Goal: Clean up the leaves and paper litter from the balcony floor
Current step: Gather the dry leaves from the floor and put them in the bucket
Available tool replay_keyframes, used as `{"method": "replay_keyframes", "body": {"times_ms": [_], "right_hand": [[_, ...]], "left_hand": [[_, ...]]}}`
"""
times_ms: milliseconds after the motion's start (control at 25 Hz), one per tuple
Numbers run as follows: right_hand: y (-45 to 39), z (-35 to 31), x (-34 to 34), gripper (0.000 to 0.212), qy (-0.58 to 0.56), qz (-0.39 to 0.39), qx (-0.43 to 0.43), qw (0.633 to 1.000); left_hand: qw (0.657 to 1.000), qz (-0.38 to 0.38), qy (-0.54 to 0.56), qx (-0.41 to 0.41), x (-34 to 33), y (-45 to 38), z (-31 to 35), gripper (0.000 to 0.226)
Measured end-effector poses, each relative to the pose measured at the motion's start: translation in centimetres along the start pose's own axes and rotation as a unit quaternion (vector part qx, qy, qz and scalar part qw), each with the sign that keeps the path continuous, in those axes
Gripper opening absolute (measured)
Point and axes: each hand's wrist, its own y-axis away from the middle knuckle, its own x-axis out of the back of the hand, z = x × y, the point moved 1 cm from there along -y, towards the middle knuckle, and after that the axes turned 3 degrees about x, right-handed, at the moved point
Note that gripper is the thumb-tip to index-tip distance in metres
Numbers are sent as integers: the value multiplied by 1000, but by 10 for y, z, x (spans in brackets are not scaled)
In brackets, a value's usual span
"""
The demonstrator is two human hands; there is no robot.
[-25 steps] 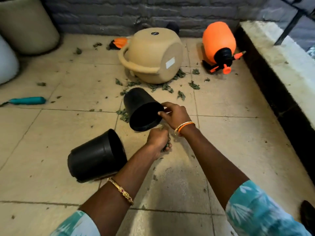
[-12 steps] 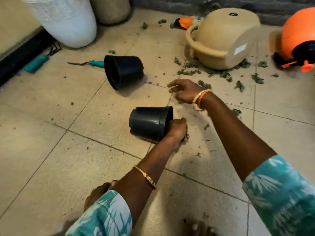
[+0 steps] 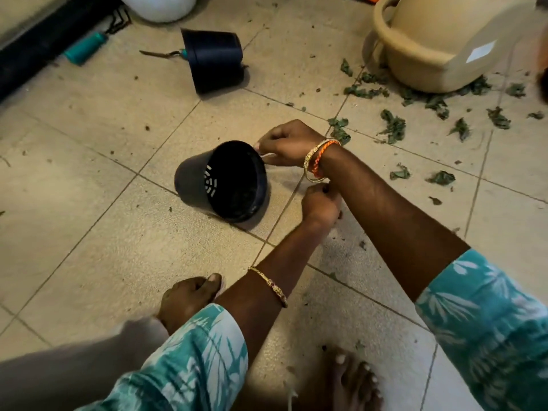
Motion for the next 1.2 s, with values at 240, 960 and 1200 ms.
{"method": "replay_keyframes", "body": {"times_ms": [240,960,1200], "right_hand": [[-30,72,93,53,358,104,-1,928],[2,96,112,23,11,297,62,953],[45,84,78,18,-43,309,11,950]], "left_hand": [[995,45,89,23,18,-19,13,32],[981,5,183,65,6,-56,49,31],[988,-62,112,91,-10,-58,52,42]]}}
